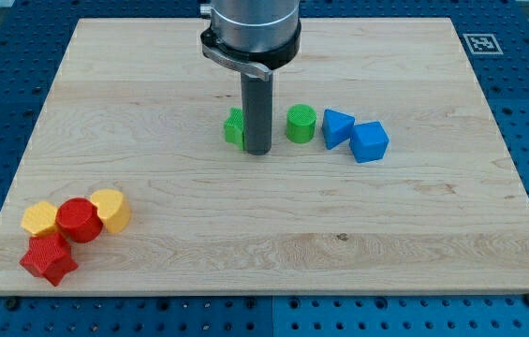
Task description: Push the yellow hexagon closer to the green star
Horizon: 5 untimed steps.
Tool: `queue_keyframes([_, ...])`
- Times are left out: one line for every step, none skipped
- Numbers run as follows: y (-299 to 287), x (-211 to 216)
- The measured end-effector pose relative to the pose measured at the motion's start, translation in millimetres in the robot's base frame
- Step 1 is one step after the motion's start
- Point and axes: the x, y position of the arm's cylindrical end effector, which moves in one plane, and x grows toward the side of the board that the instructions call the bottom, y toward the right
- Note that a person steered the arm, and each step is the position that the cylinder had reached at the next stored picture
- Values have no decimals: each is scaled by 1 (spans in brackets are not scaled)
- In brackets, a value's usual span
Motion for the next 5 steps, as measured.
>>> queue_keyframes([0,18])
queue_keyframes([-8,54])
queue_keyframes([-57,47])
queue_keyframes([-123,36])
queue_keyframes([-197,31])
